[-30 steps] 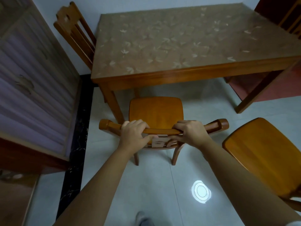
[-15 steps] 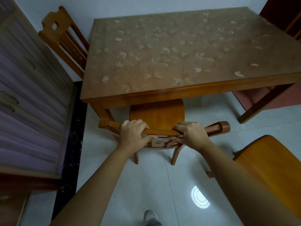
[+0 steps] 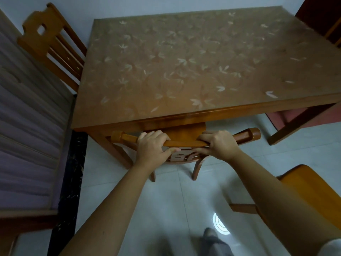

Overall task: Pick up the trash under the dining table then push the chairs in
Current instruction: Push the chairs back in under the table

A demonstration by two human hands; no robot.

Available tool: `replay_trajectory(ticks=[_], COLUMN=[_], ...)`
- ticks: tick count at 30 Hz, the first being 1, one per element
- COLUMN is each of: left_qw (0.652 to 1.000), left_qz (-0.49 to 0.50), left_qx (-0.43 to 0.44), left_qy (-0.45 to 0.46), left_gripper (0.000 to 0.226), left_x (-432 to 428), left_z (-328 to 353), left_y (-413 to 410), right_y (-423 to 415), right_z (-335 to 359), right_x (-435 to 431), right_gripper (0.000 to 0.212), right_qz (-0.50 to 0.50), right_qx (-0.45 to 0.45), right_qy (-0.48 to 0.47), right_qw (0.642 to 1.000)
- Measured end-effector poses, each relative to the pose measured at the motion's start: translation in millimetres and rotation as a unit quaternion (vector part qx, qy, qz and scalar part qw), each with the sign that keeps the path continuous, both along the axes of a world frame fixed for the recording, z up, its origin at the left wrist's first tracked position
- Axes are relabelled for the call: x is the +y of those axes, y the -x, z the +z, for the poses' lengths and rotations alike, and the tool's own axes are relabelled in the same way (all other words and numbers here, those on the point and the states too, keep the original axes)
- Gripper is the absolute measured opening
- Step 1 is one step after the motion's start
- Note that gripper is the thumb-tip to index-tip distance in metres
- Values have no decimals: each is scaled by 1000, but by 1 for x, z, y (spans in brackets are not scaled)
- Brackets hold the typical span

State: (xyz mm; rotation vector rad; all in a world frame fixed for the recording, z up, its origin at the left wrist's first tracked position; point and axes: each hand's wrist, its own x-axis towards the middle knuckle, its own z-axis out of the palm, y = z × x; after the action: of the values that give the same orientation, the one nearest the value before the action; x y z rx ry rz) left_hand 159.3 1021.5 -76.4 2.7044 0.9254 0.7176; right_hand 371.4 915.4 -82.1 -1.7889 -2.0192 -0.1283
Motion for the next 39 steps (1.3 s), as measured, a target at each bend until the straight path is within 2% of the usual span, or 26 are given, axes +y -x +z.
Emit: replay_trajectory(ticks=[8, 12, 20, 33, 39], left_qw=[999, 997, 995, 996, 996], left_qz=[48, 68, 94, 87, 78], left_qx=[8, 6, 4, 18, 22], left_qy=[19, 19, 14, 15, 30], left_gripper=[52, 50, 49, 49, 45], left_x=[10, 18, 16, 20, 25], left_z=[1, 1, 3, 6, 8], left_y=[-66, -92, -130, -133, -130], right_y=[-75, -101, -143, -143, -138], right_z=[2, 5, 8, 12, 12], right_x=[31, 46, 57, 59, 61], right_gripper=[48, 47, 42, 44, 45], right_qz=[42, 58, 80, 80, 62], right_qx=[2, -2, 11, 9, 30], right_qy=[-3, -27, -11, -26, 3], right_qw=[999, 998, 997, 996, 998])
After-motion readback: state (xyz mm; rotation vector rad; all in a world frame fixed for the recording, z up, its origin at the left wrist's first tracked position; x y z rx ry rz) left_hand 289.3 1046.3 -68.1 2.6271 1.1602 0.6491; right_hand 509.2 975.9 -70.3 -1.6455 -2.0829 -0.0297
